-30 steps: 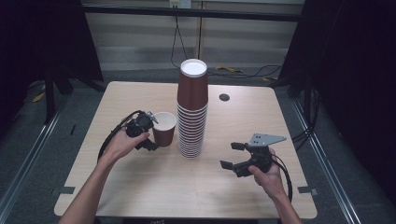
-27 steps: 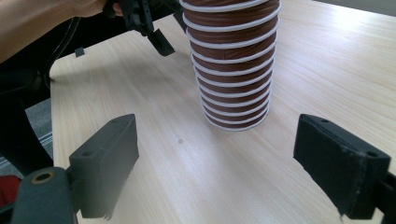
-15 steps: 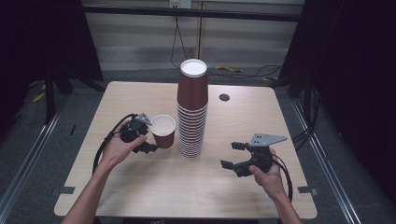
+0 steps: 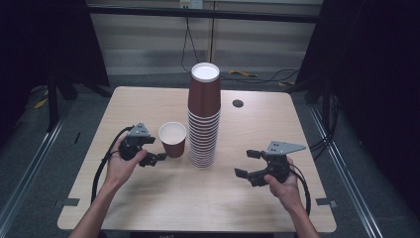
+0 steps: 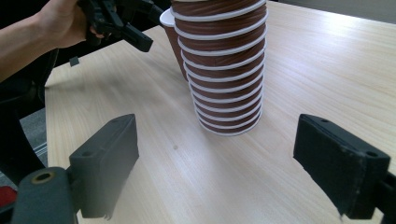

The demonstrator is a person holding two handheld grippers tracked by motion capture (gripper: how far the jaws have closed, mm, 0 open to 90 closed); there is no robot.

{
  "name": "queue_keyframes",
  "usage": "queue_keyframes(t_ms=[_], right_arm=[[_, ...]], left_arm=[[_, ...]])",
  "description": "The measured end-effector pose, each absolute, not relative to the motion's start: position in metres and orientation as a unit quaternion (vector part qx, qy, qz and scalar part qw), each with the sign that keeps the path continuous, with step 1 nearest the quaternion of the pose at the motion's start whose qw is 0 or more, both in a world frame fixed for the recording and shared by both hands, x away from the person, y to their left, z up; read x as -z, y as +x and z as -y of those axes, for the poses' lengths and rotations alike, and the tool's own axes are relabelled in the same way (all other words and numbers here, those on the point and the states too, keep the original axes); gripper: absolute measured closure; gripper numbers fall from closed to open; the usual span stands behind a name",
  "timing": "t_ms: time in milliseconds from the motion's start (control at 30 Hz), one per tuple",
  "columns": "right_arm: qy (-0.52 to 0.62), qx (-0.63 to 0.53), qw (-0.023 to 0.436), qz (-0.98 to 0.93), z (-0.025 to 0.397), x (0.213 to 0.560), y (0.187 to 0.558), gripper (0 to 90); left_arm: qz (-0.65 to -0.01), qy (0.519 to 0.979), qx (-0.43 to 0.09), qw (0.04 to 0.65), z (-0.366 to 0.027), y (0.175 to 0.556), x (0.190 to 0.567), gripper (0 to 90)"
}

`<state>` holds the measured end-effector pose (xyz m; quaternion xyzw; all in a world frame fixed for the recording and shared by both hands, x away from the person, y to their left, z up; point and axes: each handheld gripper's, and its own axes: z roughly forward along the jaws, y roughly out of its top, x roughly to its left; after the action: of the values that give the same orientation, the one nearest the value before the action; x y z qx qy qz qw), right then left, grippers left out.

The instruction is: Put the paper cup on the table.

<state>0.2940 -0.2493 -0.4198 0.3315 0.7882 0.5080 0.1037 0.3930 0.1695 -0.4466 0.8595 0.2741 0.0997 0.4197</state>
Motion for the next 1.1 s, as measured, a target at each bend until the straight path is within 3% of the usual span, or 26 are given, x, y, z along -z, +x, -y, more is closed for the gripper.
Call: queue_keyframes(t_ms=[400,800,1100], right_arm=[[0.337,-0.497,0.106,-0.793,0.255,0.423,0.284,14.1],[0.373,-0.515,0.15,-0.757,0.274,0.429,0.261,14.2],[0.391,-0.515,0.148,-0.748,0.278,0.439,0.264,14.2]], left_arm=[[-0.286,0.821,-0.124,0.478,-0.175,0.356,0.447,19.1],[-0.288,0.794,-0.13,0.52,-0.173,0.317,0.45,17.2],[-0.283,0.787,-0.132,0.532,-0.173,0.315,0.455,16.4]])
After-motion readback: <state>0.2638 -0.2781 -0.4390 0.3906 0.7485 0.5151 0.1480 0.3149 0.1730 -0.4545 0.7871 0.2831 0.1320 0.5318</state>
